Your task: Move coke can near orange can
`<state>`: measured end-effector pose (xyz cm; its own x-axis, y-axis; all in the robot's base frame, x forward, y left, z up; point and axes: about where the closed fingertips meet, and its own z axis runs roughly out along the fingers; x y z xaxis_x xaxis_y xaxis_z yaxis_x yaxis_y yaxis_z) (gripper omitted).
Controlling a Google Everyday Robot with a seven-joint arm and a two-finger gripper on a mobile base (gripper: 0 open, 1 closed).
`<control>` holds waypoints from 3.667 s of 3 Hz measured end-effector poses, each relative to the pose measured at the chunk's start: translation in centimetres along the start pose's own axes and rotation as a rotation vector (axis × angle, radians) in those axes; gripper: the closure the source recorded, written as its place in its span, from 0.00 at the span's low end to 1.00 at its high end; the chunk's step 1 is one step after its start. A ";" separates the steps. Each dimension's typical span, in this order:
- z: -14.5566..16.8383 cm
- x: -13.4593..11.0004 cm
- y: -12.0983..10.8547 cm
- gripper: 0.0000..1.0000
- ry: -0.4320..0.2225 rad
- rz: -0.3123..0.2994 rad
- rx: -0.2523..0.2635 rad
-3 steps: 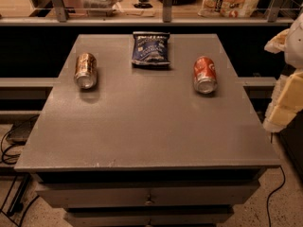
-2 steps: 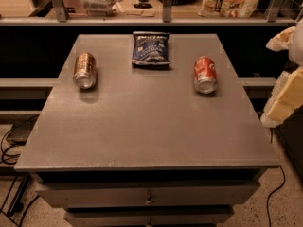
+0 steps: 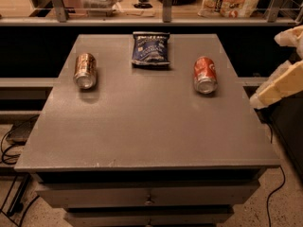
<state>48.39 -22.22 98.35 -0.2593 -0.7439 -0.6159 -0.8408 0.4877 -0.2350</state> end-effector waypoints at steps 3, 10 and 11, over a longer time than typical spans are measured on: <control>7.2 -3.0 -0.9 0.00 -0.084 0.090 -0.025; 20.5 -2.1 -5.4 0.03 -0.202 0.444 0.028; 21.6 -1.8 -5.6 0.26 -0.186 0.449 0.032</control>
Offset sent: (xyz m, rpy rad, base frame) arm 0.0551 0.0508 -0.0314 0.1485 0.0059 -0.0362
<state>63.82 -13.70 84.56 -0.5012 -0.3638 -0.7851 -0.6497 0.7575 0.0637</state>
